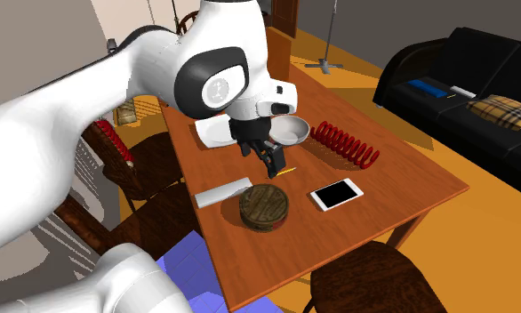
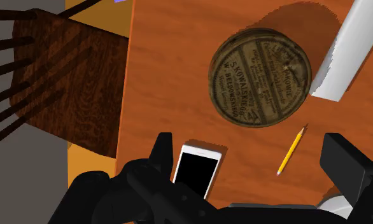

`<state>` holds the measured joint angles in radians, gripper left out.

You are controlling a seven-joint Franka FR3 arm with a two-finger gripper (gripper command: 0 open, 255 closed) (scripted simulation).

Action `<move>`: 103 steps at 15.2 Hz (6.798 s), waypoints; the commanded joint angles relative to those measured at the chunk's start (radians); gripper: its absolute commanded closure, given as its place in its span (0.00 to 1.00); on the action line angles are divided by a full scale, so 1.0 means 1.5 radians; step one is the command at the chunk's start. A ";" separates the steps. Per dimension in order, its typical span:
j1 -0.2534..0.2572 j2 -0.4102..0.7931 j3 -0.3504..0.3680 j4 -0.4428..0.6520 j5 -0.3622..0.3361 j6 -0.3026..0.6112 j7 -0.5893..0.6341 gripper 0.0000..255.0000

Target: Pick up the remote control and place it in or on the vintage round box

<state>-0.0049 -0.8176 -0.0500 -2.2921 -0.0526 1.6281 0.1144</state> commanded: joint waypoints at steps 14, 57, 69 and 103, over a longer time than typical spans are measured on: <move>0.042 0.078 0.120 -0.163 0.084 0.189 0.148 0.00; 0.082 0.342 0.258 -0.210 0.144 0.458 0.302 1.00; 0.085 0.275 0.242 -0.150 0.146 0.332 0.297 1.00; -0.010 0.302 0.077 -0.197 0.071 0.394 0.087 1.00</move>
<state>-0.0185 -0.3732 0.0675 -2.5771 0.0551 2.1993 0.2489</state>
